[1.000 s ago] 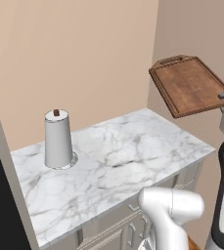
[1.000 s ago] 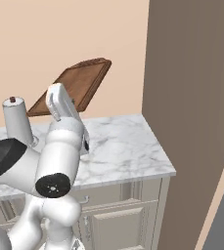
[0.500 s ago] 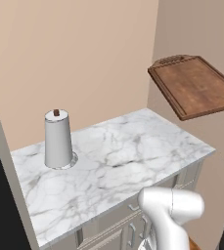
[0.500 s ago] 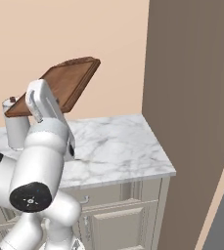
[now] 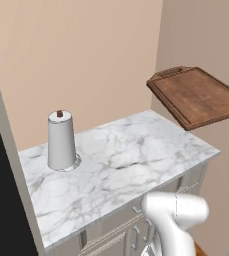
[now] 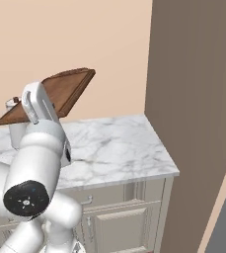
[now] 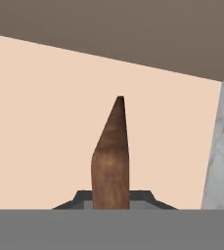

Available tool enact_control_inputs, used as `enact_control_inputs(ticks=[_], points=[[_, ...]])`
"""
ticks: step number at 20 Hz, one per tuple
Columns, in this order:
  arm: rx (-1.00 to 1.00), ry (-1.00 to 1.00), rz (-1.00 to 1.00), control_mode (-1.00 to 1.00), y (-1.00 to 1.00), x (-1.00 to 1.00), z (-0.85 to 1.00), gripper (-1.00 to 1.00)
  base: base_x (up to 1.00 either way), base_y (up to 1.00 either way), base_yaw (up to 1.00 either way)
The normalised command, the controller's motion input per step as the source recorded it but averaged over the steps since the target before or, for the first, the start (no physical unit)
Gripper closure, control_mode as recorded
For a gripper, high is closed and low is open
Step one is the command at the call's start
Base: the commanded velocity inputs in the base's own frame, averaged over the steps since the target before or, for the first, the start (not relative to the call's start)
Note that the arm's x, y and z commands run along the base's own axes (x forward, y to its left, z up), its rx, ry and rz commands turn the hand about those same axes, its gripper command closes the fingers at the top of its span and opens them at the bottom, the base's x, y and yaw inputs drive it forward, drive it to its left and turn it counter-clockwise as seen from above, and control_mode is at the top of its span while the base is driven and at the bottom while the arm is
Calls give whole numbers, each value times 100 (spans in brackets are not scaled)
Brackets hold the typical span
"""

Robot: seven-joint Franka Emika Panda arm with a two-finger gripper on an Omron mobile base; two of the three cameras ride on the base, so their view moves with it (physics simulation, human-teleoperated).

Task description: Move the cutting board and knife to the sink. Then move spray from the cabinet to the counter.

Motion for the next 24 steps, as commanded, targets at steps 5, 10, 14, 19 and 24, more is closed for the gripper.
enact_control_inputs(ticks=[5,10,14,19,24], points=[[0,0,0,100,0,0,0,100,-99,15,0],[0,0,0,100,0,0,0,100,-96,2,0],[0,0,0,100,0,0,0,100,-100,0,-7],[0,0,0,100,0,0,0,100,-100,0,-13],[0,0,0,100,0,0,0,100,-100,29,-27]])
